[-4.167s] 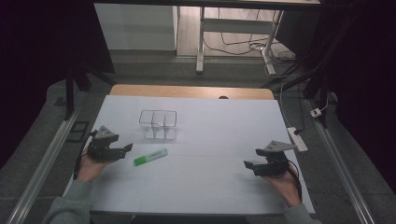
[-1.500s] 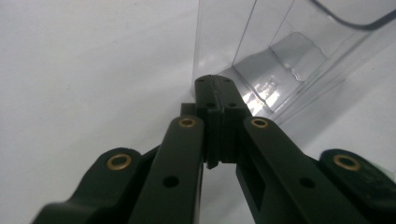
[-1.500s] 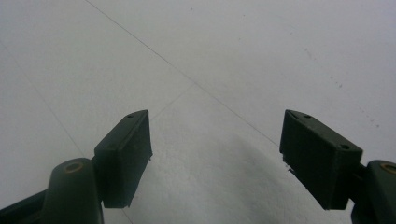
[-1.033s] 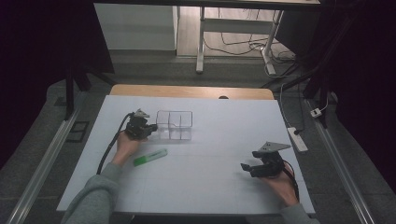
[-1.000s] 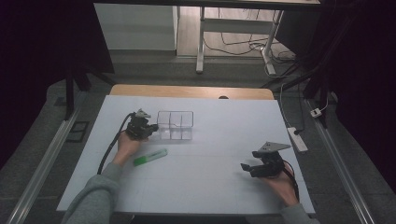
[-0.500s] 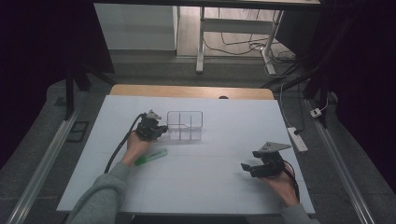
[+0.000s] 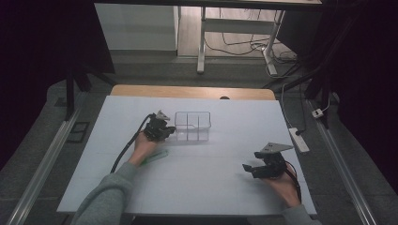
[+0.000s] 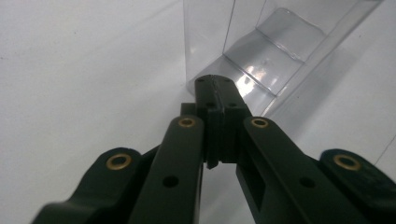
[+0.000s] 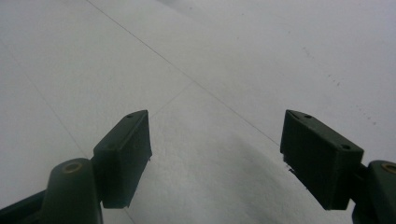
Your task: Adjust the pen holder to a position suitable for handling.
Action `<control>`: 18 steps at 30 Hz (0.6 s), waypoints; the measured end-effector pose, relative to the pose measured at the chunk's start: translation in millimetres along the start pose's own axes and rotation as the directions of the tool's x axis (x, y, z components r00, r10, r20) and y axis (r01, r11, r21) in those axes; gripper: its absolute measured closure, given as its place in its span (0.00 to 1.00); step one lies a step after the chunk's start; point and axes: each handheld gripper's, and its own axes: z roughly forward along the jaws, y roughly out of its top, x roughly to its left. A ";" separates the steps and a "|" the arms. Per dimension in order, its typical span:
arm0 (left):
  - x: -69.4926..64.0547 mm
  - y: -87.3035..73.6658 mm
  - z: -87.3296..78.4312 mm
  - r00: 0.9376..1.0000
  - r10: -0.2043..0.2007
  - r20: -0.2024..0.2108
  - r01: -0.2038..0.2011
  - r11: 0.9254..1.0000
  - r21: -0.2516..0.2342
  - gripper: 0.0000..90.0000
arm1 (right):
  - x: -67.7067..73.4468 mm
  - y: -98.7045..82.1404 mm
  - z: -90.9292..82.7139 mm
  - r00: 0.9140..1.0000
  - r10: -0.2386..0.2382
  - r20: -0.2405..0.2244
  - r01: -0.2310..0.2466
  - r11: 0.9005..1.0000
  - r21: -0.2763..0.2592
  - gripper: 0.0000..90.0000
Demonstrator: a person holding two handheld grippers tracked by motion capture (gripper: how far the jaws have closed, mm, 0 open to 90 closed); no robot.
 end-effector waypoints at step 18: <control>3.2 1.6 -39.7 0.999 0.031 0.016 -0.030 0.998 -0.061 0.99 | -1.7 -1.2 -0.6 1.000 0.006 -0.007 -0.006 1.000 -0.004 0.27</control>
